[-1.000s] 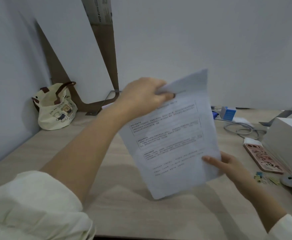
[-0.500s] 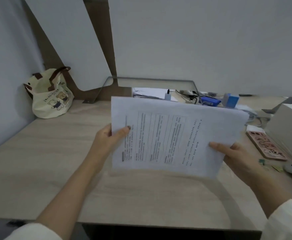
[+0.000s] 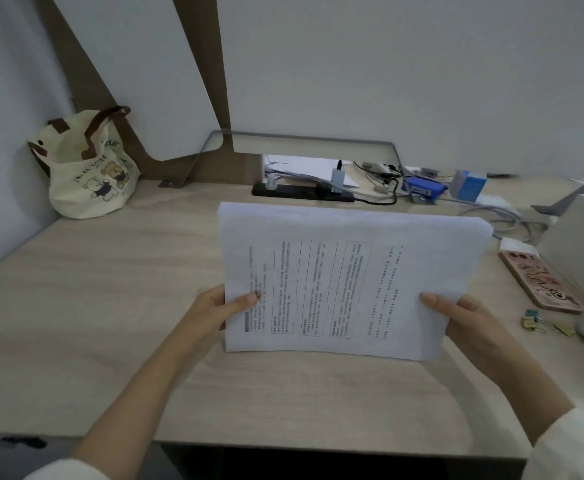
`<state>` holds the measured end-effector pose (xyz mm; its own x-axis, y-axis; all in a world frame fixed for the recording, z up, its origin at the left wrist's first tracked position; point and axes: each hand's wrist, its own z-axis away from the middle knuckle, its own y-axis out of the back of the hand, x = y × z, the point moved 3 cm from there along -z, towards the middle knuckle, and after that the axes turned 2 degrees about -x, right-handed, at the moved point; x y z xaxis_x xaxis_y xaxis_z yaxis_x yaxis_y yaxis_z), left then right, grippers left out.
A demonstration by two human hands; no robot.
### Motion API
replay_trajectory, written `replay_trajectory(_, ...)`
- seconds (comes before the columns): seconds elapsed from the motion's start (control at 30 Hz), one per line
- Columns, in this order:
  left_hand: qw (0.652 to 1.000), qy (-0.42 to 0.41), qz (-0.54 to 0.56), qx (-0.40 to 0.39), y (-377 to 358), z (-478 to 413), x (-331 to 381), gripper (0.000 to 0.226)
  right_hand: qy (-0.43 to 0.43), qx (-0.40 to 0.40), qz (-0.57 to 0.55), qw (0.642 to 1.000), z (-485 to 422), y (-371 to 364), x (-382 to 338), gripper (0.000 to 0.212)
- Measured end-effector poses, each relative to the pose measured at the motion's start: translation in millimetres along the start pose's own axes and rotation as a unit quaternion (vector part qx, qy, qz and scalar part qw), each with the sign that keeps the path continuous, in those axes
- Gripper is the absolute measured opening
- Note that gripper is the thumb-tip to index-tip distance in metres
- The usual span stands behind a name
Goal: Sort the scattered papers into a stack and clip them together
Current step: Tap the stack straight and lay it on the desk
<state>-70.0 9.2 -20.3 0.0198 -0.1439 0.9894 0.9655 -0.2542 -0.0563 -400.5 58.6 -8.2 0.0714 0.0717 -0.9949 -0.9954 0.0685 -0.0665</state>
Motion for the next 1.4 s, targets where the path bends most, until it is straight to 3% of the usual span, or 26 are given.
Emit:
replay_trajectory(0.07,1.000,0.006,0.023,-0.006,1.2,-3.0,2.6,0.023,0.000,-0.001,0.020,1.000,-0.4,0.4,-4.1,0.063)
replay_trajectory(0.2,0.995,0.052,0.076,-0.043,-0.6,-7.3,9.6,0.022,-0.052,-0.021,0.001,0.998,0.5,-0.7,-5.9,0.025)
replay_trajectory(0.37,0.978,0.175,0.094,-0.058,5.4,-13.7,4.3,0.023,-0.095,-0.008,-0.046,0.994,2.1,-3.8,5.8,0.031)
replay_trajectory(0.5,0.974,0.172,0.148,-0.009,8.0,-13.6,-6.1,0.017,-0.077,0.042,-0.095,0.992,4.1,-12.6,12.8,0.026)
replay_trajectory(0.6,0.961,0.157,0.222,0.053,5.8,-14.8,-15.1,0.026,-0.037,0.078,-0.134,0.987,8.6,-25.9,19.0,0.025)
replay_trajectory(0.8,0.930,0.076,0.326,0.151,-18.2,-16.4,-11.3,0.025,0.026,0.130,-0.212,0.968,14.2,-56.0,36.7,0.039)
replay_trajectory(0.9,0.938,0.056,0.289,0.182,-41.7,-16.1,-5.5,0.024,0.032,0.123,-0.237,0.963,18.3,-70.4,45.3,0.040)
replay_trajectory(1.03,0.940,-0.028,0.199,0.274,-40.1,-14.8,16.4,0.025,-0.004,0.047,-0.205,0.978,23.9,-72.1,42.5,0.042)
replay_trajectory(1.27,0.942,-0.232,0.062,0.234,-32.3,-0.3,79.6,0.011,0.009,-0.005,-0.063,0.998,16.8,-39.4,-4.3,0.038)
replay_trajectory(1.4,0.930,-0.309,0.002,0.198,-44.0,8.5,101.6,0.012,0.084,0.000,0.060,0.995,10.0,-47.8,-43.4,0.028)
